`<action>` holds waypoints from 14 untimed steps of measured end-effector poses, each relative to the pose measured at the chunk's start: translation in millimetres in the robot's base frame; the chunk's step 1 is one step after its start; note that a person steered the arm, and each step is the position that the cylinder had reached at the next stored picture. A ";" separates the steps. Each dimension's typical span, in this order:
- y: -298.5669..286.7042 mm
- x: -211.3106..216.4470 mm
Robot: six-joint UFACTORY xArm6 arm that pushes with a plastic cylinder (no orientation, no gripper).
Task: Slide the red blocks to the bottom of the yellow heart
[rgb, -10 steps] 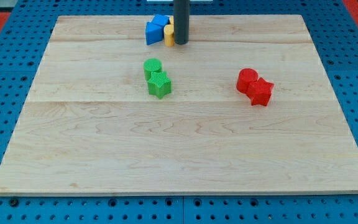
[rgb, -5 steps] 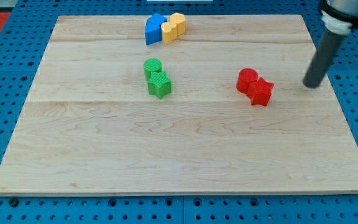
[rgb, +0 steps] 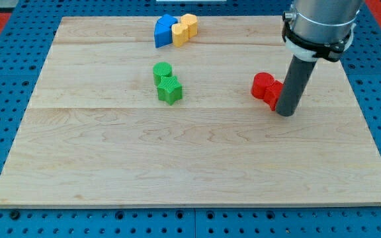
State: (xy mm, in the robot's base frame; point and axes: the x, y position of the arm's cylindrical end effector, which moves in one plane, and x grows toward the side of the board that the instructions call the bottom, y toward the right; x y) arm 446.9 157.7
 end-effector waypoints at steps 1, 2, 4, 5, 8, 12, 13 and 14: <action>0.0 -25.6; -4.0 -48.8; -43.3 -84.0; -67.5 -98.7; -66.0 -84.0; -9.7 -96.0; -11.3 -110.7; -21.5 -121.4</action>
State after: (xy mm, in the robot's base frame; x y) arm 325.5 136.2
